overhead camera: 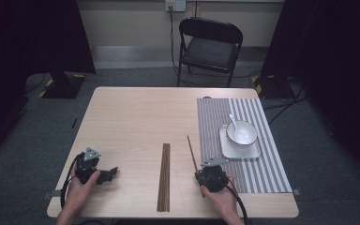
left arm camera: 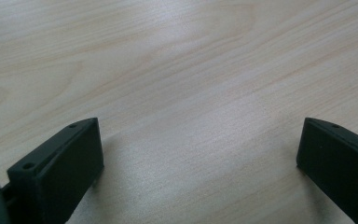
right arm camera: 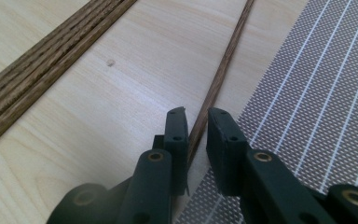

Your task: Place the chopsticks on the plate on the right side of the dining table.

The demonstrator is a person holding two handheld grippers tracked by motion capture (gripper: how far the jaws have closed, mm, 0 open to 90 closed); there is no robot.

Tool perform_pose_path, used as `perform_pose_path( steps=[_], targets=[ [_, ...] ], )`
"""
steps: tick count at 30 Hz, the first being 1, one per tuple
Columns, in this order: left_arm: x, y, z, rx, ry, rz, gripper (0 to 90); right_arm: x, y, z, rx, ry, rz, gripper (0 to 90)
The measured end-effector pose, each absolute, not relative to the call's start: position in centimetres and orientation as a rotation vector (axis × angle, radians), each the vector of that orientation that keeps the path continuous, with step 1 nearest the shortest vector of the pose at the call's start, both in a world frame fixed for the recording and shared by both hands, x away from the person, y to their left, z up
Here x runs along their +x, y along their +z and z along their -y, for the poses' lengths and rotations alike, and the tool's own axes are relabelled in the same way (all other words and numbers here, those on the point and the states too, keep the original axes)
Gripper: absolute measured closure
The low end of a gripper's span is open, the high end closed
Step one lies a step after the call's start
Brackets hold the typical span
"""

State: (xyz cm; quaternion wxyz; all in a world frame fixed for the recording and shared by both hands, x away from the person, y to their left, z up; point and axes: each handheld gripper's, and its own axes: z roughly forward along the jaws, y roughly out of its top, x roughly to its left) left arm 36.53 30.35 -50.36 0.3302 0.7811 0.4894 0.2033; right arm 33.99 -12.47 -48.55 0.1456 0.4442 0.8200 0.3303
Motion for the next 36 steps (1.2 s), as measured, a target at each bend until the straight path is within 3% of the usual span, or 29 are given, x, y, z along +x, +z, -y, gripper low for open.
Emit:
perform_pose_path(
  steps=[9,18,20,24,36],
  targets=[
    [36.5,-50.4,-30.4,2.046,0.532,-1.278,0.0,34.6,-47.7,12.8,1.314,0.927,-2.335,85.4],
    [36.5,-50.4,-30.4,2.045,0.532,-1.278,0.0,34.7,-47.9,14.9,1.353,0.910,-2.328,85.2],
    [36.5,-50.4,-30.4,2.045,0.532,-1.278,0.0,34.7,-48.0,15.7,1.386,0.899,-2.322,78.0],
    [36.5,-50.4,-30.4,2.044,0.530,-1.279,0.0,34.9,-48.0,15.7,1.383,0.902,-2.308,75.8],
    [36.5,-50.4,-30.4,2.045,0.532,-1.279,0.0,36.0,-48.5,14.6,1.308,0.933,-2.313,81.5]
  ],
)
